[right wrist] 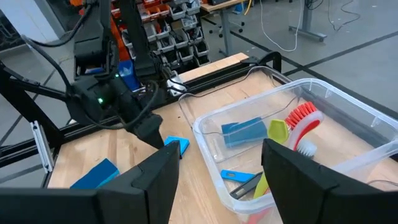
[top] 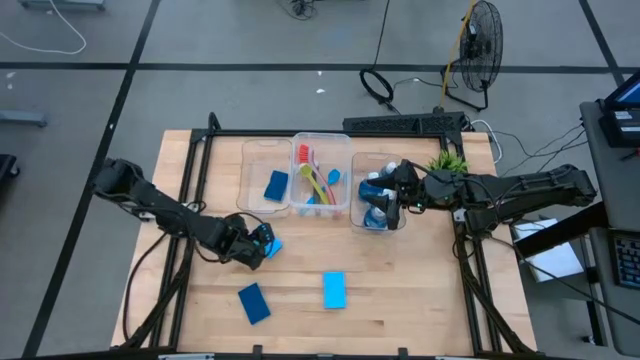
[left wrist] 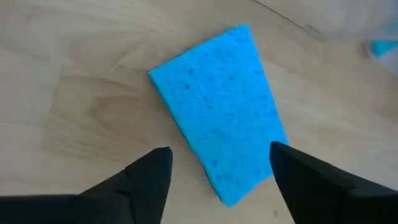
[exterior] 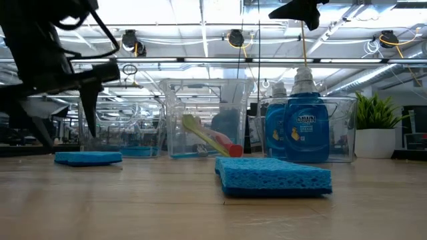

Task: Pick & Place Kitchen Sink Supplies
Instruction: Put the light blue sponge into the left transparent bin

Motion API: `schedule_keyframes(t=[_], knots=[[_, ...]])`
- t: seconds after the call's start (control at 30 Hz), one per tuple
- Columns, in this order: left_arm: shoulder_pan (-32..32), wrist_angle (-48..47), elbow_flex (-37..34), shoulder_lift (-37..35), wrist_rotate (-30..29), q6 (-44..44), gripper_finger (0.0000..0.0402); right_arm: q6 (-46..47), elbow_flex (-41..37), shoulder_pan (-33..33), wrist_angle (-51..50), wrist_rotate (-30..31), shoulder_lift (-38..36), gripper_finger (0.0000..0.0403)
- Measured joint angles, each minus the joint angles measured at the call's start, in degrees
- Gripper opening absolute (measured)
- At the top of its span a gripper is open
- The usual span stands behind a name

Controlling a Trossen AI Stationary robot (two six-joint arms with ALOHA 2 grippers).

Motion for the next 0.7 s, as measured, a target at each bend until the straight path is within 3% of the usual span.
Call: schedule_keyframes(t=[0.2,0.4,0.53,0.7], knots=[[2.0,1.0,0.0,4.5,4.1,-2.9,0.0289,-0.2,0.0,0.0,-0.1,0.0,0.0,0.0212],[5.0,2.7,0.5,9.3,5.7,-0.7,0.0273,-0.1,0.0,0.0,-0.2,0.0,0.0,0.0212],[5.9,2.3,0.7,10.9,9.0,1.7,0.0241,-0.1,0.0,0.0,-0.2,0.0,0.0,0.0212],[5.2,0.7,0.6,10.6,9.8,2.5,0.0163,-0.1,0.0,0.0,-0.2,0.0,0.0,0.0212]])
